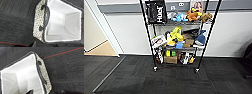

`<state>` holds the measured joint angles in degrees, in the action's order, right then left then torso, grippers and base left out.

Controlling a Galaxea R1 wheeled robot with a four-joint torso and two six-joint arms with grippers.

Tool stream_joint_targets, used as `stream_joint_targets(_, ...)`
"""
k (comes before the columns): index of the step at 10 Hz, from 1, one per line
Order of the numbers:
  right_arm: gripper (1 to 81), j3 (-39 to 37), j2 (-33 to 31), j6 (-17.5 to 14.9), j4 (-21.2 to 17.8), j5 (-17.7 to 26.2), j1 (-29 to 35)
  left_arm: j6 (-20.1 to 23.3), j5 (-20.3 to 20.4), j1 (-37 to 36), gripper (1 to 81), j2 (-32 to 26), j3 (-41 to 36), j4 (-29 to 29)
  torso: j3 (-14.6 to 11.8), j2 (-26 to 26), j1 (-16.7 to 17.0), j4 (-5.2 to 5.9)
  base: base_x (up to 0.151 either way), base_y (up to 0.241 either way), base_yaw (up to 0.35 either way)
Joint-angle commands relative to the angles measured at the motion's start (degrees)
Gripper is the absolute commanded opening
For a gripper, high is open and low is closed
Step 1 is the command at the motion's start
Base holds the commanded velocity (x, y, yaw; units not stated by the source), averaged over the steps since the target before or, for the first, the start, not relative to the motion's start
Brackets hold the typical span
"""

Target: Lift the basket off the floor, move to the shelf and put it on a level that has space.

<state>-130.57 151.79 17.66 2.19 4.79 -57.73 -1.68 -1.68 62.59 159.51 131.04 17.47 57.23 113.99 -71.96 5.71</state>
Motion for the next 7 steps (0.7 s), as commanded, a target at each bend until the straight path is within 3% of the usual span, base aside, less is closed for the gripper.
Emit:
stream_joint_targets(1, 81.1, 0.2, -1.6, 0.2, -1.4, 3.2, 6.2, -0.2, -4.5, -6.0, 81.1, -0.9, -0.4, 1.0, 5.0, 5.4, -3.5, 0.00, 0.000, 0.000, 0.000)
stream_joint_targets(2, 81.1, 0.2, -1.6, 0.2, -1.5, 3.3, 6.8, -0.2, -5.2, -6.8, 81.1, -0.9, -0.4, 1.4, 1.7, 7.5, -4.8, 0.00, 0.000, 0.000, 0.000)
stream_joint_targets(3, 81.1, 0.2, -1.5, 0.2, -1.5, 3.8, 7.5, -0.2, -5.6, -7.5, 81.1, -0.9, -0.3, 1.5, 3.0, 9.0, -5.8, 0.00, 0.000, 0.000, 0.000)
stream_joint_targets(7, 81.1, 0.2, 0.7, 0.2, -1.8, 4.8, 9.9, -0.3, -5.7, -8.8, 81.1, -0.8, 0.0, 2.0, 4.0, 15.7, -10.0, 0.00, 0.000, 0.000, 0.000)
